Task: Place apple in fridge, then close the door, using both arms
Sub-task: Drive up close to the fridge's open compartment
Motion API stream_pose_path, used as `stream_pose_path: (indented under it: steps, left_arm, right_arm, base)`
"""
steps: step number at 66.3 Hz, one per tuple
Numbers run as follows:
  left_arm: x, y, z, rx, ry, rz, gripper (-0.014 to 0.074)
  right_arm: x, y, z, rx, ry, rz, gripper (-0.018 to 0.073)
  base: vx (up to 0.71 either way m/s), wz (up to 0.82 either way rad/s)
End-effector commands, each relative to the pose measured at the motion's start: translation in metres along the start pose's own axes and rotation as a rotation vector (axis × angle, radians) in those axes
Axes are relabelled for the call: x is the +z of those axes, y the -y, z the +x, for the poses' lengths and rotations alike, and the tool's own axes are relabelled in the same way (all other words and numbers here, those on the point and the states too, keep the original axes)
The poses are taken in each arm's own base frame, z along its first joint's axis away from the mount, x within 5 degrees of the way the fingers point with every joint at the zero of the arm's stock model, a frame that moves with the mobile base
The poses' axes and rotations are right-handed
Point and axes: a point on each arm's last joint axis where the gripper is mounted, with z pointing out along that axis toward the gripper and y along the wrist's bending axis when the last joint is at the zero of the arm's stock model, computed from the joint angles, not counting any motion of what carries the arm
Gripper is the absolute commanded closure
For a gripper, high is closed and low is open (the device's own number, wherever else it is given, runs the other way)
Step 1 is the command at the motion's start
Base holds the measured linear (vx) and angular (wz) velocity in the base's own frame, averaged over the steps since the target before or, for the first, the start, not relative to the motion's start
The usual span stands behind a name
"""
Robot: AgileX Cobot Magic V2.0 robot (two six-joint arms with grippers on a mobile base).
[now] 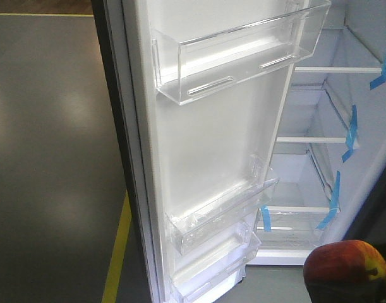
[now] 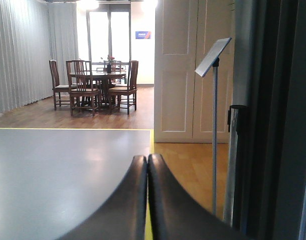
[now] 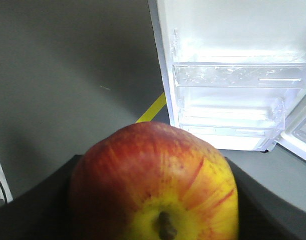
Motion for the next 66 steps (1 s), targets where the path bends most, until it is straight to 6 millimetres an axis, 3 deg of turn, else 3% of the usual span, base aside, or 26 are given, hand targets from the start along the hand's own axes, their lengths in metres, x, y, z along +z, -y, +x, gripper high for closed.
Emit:
stream_pose_path:
  steps: [1, 66]
  left_arm:
    - [-0.001, -0.0001, 0.0023, -0.017, 0.058, 0.008, 0.0602]
    - [-0.001, -0.0001, 0.0023, -0.017, 0.058, 0.008, 0.0602]
  right_arm:
    - [-0.0062, -0.0021, -0.0108, -0.008, 0.086, -0.006, 0.0373]
    - [-0.0062, -0.0021, -0.0108, -0.008, 0.086, -0.006, 0.0373]
  base:
    - [0.07, -0.01]
    - [0.04, -0.02]
